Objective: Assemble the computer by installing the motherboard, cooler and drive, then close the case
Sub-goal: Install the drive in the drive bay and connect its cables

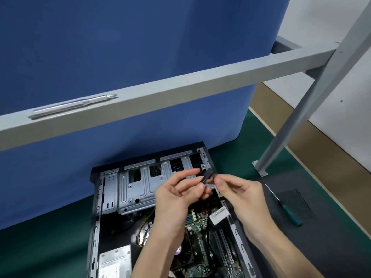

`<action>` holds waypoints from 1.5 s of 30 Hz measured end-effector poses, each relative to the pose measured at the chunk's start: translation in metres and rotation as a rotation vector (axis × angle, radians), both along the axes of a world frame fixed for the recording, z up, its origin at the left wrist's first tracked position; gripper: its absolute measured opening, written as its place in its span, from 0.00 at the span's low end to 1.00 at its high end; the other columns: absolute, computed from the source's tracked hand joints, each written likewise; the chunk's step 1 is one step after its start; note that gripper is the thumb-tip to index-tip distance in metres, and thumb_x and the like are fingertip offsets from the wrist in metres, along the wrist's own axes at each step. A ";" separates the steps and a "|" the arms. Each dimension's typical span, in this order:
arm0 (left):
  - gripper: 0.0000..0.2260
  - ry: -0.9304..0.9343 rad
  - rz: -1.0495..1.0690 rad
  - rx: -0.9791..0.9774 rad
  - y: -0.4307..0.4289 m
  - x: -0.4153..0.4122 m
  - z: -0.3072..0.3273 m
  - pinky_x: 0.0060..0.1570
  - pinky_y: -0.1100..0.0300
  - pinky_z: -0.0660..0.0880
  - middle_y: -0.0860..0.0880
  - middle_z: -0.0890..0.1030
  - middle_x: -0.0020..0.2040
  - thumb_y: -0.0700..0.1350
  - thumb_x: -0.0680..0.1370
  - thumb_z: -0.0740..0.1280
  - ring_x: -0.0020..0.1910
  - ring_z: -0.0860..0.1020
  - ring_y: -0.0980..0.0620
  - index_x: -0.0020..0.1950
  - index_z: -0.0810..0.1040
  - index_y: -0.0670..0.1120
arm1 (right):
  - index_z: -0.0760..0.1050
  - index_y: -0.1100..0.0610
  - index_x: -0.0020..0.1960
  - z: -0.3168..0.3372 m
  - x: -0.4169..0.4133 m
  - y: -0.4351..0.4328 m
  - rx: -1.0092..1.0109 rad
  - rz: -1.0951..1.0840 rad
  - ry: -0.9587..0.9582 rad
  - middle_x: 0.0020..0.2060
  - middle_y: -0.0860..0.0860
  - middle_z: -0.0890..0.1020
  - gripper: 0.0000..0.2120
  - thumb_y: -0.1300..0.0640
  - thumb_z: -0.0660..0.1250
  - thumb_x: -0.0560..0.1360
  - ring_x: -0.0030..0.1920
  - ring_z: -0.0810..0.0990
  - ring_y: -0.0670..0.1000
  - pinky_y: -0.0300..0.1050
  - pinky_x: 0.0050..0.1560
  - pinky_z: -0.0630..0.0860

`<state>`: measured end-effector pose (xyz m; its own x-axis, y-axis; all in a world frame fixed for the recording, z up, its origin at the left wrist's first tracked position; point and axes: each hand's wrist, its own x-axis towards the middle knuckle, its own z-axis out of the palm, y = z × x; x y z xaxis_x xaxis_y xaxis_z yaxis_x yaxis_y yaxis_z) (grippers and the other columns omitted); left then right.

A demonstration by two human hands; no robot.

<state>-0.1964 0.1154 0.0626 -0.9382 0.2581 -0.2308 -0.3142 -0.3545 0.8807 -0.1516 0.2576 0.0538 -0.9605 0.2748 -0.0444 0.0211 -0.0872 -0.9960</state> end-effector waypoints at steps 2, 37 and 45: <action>0.15 0.086 0.013 -0.051 -0.003 0.000 0.005 0.40 0.61 0.78 0.38 0.84 0.42 0.33 0.62 0.73 0.38 0.83 0.44 0.48 0.82 0.40 | 0.85 0.53 0.50 0.003 -0.003 -0.011 -0.103 0.010 0.006 0.40 0.57 0.86 0.13 0.48 0.73 0.69 0.44 0.85 0.55 0.44 0.47 0.80; 0.30 -0.571 0.178 0.001 0.013 -0.005 -0.129 0.36 0.58 0.77 0.42 0.77 0.38 0.40 0.77 0.68 0.34 0.78 0.49 0.73 0.56 0.37 | 0.80 0.60 0.35 -0.127 -0.011 -0.071 -0.078 -0.544 -0.407 0.25 0.53 0.79 0.11 0.62 0.69 0.76 0.23 0.72 0.47 0.39 0.30 0.72; 0.05 -0.514 0.233 0.004 0.015 -0.005 -0.138 0.44 0.59 0.81 0.35 0.83 0.44 0.39 0.77 0.67 0.45 0.84 0.44 0.47 0.73 0.38 | 0.78 0.53 0.32 -0.135 -0.014 -0.077 0.108 -0.658 -0.373 0.24 0.49 0.78 0.14 0.59 0.68 0.77 0.24 0.74 0.46 0.46 0.33 0.75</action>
